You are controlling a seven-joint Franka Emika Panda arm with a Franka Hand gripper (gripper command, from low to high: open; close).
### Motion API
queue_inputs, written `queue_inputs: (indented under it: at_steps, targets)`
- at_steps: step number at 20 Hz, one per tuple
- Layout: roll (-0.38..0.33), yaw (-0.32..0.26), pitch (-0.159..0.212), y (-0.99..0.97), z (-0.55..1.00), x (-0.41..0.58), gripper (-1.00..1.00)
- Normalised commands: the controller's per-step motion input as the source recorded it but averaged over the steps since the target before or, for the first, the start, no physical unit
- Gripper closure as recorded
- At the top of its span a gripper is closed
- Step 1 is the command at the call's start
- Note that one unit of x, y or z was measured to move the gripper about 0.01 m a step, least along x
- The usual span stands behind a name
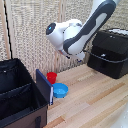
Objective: Gently grip the air fryer handle with your gripper and kindly pull it open by sliding your gripper away from the base. Gradually bring your gripper in line with the blue bowl and gently capture it, without tightening your grip too much. Securely place the blue bowl inside the opened air fryer with a steady position. Liberate your robot's gripper, and withdraw your gripper from the proximity of the air fryer.
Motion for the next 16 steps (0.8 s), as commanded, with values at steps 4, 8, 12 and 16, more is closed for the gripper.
queue_inputs:
  at_steps: [4,8,12,16]
  targets:
    - [-0.306,0.13,-0.068,-0.38,-0.37,-0.301,-1.0]
    - [-0.181,0.083,-0.102,-0.54,-0.37,-0.339,-1.0]
    - [-0.085,0.057,-0.115,-0.66,-0.31,-0.268,-1.0]
    - [-0.003,0.035,-0.138,-0.75,-0.31,-0.208,-1.0]
